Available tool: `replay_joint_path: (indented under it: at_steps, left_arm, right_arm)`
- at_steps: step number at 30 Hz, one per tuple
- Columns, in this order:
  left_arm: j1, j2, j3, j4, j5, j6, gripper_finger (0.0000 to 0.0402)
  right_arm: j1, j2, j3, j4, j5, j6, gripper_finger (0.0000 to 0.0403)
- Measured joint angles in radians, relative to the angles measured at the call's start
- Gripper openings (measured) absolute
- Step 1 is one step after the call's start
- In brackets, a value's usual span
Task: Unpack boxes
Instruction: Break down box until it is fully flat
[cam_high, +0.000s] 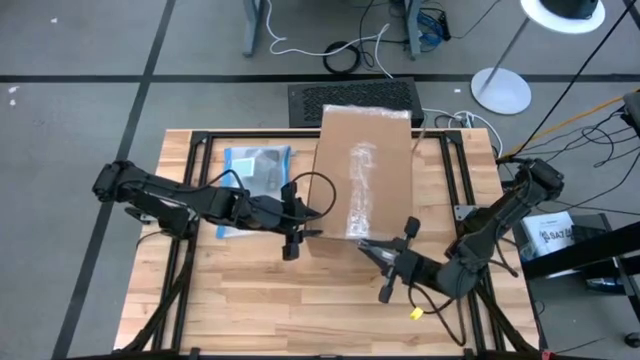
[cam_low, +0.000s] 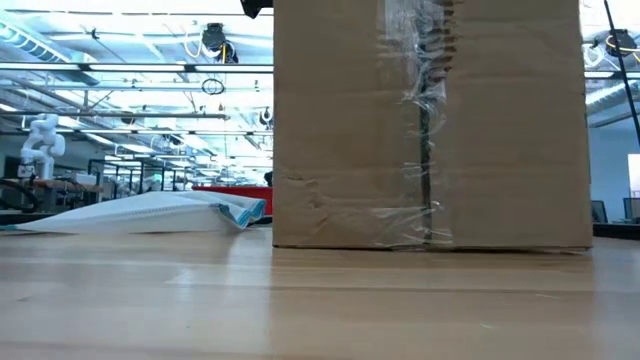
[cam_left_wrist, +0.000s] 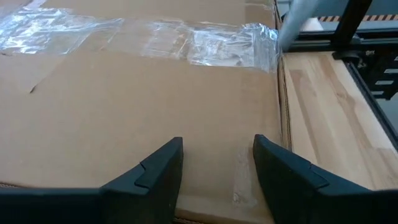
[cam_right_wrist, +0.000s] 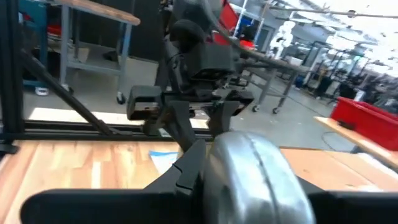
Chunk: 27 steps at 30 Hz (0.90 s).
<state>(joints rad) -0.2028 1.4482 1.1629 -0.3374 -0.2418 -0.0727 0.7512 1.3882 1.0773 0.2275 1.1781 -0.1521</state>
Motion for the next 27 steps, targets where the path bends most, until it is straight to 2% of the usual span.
replay_joint_path:
  at_steps: [6, 9, 12, 20, 27]
  left_arm:
    - [0.003, -0.001, 0.000, -0.008, 0.002, 0.010, 0.0200]
    - [0.006, -0.001, 0.000, -0.007, 0.005, 0.011, 0.0200]
    - [0.008, -0.001, 0.000, -0.006, 0.006, 0.022, 0.0200]
    - [0.009, -0.001, 0.000, -0.002, 0.006, 0.026, 0.0200]
    - [0.009, -0.001, 0.000, -0.003, 0.006, 0.026, 0.0200]
  right_arm:
    - [0.045, -0.047, 0.000, 0.001, 0.100, -0.060, 0.0067]
    - [0.069, -0.069, 0.000, -0.002, 0.117, -0.067, 0.0067]
    - [0.070, -0.074, 0.000, 0.003, 0.098, -0.054, 0.0067]
    - [-0.015, -0.037, 0.000, 0.001, -0.078, 0.003, 0.0067]
    - [-0.032, -0.033, 0.000, -0.020, -0.101, 0.010, 0.0067]
